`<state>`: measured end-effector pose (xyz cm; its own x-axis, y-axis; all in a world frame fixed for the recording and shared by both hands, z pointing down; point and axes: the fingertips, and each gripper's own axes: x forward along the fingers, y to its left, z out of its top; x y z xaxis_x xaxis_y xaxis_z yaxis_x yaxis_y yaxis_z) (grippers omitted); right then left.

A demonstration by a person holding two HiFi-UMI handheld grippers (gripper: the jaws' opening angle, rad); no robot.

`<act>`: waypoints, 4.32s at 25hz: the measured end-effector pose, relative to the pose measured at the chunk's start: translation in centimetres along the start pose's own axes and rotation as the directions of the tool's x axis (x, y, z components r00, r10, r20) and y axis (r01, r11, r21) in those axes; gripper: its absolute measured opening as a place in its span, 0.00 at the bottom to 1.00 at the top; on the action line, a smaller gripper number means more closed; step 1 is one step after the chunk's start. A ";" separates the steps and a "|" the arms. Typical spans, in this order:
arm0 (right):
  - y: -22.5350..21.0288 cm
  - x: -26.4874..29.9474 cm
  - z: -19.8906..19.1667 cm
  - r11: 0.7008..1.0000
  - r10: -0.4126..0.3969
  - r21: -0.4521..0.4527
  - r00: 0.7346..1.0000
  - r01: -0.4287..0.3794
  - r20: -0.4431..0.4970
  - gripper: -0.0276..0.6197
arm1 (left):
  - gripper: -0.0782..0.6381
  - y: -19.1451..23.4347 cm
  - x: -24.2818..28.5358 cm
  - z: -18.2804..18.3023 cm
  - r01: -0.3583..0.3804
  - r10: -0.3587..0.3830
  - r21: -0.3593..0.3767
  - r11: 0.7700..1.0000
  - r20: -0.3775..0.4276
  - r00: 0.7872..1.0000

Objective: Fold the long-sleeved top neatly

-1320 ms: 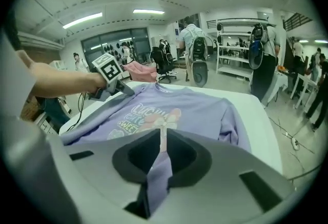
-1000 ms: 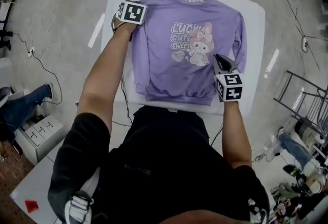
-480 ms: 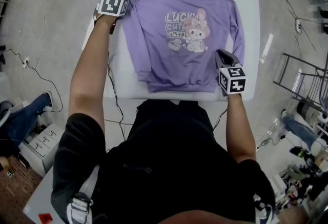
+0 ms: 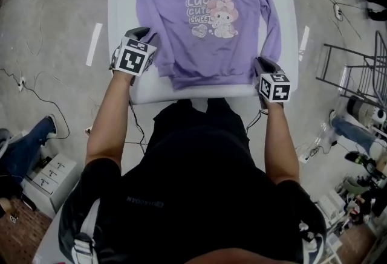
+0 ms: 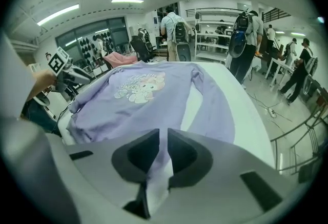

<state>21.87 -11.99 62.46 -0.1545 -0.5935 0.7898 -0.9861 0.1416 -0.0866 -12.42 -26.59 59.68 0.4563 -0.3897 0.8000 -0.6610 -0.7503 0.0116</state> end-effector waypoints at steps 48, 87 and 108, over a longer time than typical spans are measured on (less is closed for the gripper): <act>-0.8 -4.1 -5.5 0.965 0.261 0.032 0.965 -0.261 0.001 0.24 | 0.23 -17.0 -4.4 -13.8 -0.106 0.075 -0.500 0.860 -0.081 0.994; -13.6 -12.8 26.5 0.994 0.053 0.050 0.851 -0.092 0.523 0.07 | 0.23 -9.1 -10.0 -8.4 -0.215 0.277 -0.539 0.815 0.035 0.960; 16.4 8.0 28.8 0.959 0.231 -0.204 0.962 -0.199 0.148 0.07 | 0.23 -2.5 -10.1 -13.3 -0.159 0.209 -0.554 0.818 0.028 0.978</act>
<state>2.77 -37.23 49.84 -0.3857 -0.6553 0.6495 -0.9022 0.4153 -0.1167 -23.34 -13.71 59.51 0.3249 -0.5526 0.7675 -0.9425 -0.2560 0.2147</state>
